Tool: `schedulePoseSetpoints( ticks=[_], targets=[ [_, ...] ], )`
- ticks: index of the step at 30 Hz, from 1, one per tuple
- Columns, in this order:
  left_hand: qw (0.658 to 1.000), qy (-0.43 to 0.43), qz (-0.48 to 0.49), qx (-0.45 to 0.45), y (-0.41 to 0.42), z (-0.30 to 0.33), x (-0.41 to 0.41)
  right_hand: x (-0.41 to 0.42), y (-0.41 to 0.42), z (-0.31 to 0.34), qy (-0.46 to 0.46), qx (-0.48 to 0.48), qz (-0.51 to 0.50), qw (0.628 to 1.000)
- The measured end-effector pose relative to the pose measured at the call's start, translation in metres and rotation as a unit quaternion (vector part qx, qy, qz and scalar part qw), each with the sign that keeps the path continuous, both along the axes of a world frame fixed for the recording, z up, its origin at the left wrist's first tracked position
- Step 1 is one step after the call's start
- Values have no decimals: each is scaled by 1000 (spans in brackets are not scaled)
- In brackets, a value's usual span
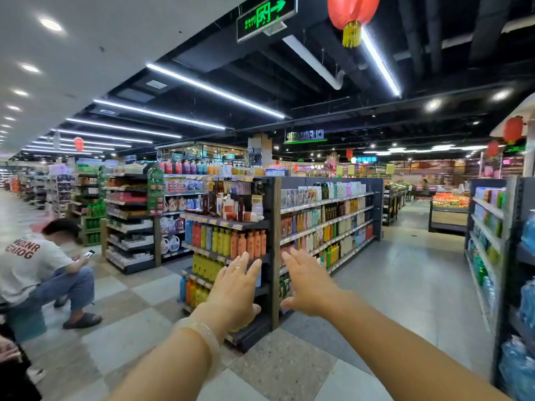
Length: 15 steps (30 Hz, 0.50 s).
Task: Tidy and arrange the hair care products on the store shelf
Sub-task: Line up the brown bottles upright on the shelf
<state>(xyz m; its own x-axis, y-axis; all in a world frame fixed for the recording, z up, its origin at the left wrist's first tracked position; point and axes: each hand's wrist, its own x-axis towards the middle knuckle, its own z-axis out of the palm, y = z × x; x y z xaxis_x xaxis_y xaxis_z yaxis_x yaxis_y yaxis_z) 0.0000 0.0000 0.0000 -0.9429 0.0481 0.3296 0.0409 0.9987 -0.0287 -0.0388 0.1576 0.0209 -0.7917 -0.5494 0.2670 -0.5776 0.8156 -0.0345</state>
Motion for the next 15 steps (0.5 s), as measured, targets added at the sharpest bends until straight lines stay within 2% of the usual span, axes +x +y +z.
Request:
schedulePoseSetpoints(
  ticks=[8,15],
  targets=[
    [998,-17,38,37,-16,-6,-144,-154,-25,-8,-51,-16,20,998],
    [992,-42,87,81,-85,-35,-237,-265,-100,-38,-103,-31,80,991]
  ],
)
